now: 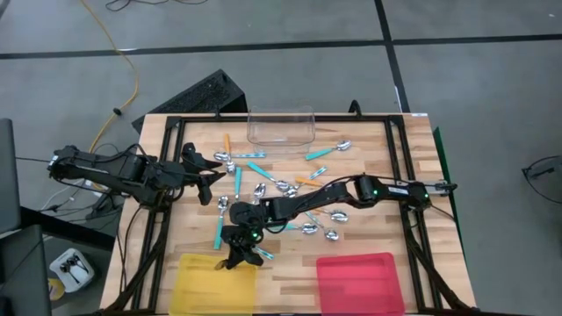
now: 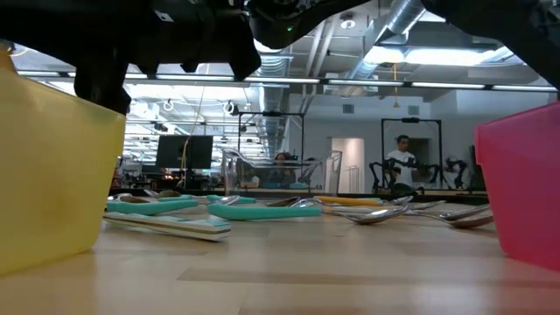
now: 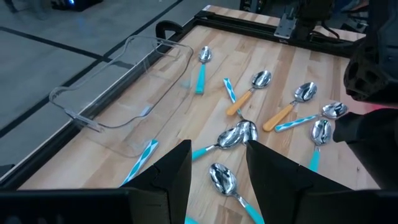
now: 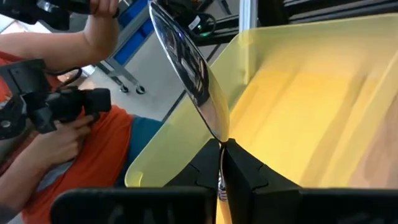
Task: Sort silverware by color (type)
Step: Put the yellow spoon into the yellow bin, then put the blue spoon into the transparent bin
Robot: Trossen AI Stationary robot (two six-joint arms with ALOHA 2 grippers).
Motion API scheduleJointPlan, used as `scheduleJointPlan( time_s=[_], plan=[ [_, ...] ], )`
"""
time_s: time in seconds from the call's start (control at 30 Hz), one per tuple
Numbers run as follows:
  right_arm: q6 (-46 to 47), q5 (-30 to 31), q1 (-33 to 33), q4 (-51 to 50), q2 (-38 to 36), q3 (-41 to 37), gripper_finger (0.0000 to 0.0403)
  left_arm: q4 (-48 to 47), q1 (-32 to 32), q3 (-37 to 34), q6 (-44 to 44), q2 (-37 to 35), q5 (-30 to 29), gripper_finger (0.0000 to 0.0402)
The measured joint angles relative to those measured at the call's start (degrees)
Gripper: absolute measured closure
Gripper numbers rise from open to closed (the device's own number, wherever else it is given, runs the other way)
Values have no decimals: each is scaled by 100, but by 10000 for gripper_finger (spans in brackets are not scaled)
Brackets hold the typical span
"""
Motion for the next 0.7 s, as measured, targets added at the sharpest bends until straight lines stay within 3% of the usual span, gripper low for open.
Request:
scheduleJointPlan(
  time_s=[0.7],
  plan=[
    [-52, 7, -19, 11, 0, 0, 291, -2, 0, 0, 2, 0, -4, 264]
  ],
)
